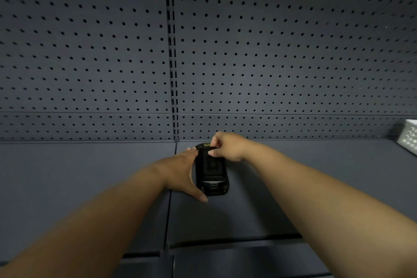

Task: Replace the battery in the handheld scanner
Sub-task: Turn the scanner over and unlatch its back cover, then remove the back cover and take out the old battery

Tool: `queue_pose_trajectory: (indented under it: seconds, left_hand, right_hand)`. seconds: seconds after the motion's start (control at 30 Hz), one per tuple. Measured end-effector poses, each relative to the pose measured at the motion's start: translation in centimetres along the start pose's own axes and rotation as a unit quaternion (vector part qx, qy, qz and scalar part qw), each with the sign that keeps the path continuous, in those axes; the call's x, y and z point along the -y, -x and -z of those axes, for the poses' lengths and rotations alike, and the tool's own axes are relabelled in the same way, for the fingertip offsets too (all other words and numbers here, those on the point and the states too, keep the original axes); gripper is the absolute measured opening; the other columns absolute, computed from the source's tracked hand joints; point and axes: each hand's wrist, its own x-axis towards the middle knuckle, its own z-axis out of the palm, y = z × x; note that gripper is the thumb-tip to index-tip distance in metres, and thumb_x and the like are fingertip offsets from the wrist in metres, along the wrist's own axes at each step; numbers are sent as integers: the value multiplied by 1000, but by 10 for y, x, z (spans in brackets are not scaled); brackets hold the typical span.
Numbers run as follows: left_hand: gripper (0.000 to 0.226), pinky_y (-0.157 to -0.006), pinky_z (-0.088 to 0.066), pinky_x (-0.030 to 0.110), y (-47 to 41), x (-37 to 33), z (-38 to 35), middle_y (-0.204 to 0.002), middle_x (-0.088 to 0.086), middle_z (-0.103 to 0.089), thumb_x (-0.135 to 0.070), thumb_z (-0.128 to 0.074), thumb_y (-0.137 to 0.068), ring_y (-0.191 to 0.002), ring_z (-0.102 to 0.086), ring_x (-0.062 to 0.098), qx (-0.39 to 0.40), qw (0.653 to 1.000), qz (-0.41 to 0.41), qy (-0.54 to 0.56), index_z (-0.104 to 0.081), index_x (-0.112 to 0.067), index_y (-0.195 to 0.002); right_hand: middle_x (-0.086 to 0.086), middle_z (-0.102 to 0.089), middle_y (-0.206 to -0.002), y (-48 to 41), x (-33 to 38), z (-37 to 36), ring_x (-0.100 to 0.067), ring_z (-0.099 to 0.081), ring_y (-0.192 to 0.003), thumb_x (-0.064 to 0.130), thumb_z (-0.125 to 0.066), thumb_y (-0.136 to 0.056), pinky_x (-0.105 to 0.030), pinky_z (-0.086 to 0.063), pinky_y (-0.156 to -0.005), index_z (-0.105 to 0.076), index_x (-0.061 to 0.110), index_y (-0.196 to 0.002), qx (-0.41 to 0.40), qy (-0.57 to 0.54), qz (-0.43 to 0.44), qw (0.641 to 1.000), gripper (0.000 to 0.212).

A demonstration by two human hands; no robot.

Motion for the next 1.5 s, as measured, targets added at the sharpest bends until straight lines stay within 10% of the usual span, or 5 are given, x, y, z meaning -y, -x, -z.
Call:
queue_pose_trajectory:
  seconds: [0.37,0.97,1.5]
  left_hand:
    - [112,-119,-12,25,6,3,0,-159,0,-20,-48,-80,-64,-146,-16,14,4,1000,8,16,-12,-21,-150]
    - [102,-120,-19,33,16,2,-13,-158,2,-22,-57,-68,-72,-145,-23,17,-10,999,31,-12,-15,-19,-150]
    - [89,-113,-32,31,21,-8,-12,-149,5,-40,-52,-68,-75,-134,-40,20,-30,999,20,-11,-26,-18,-146]
  right_hand:
    - [-7,-64,-85,13,-52,32,-17,-59,-81,-2,-55,-90,-29,-47,-81,-63,8,-87,-10,-387,-35,921,13]
    - [-16,-64,-125,29,-106,-7,-30,-56,-118,9,-58,-92,-33,-40,-103,-65,1,-116,-136,-137,-175,965,27]
    - [-9,-47,-141,38,-18,-25,-24,-46,-128,42,-64,-84,-31,-36,-107,-47,16,-138,-10,125,58,990,62]
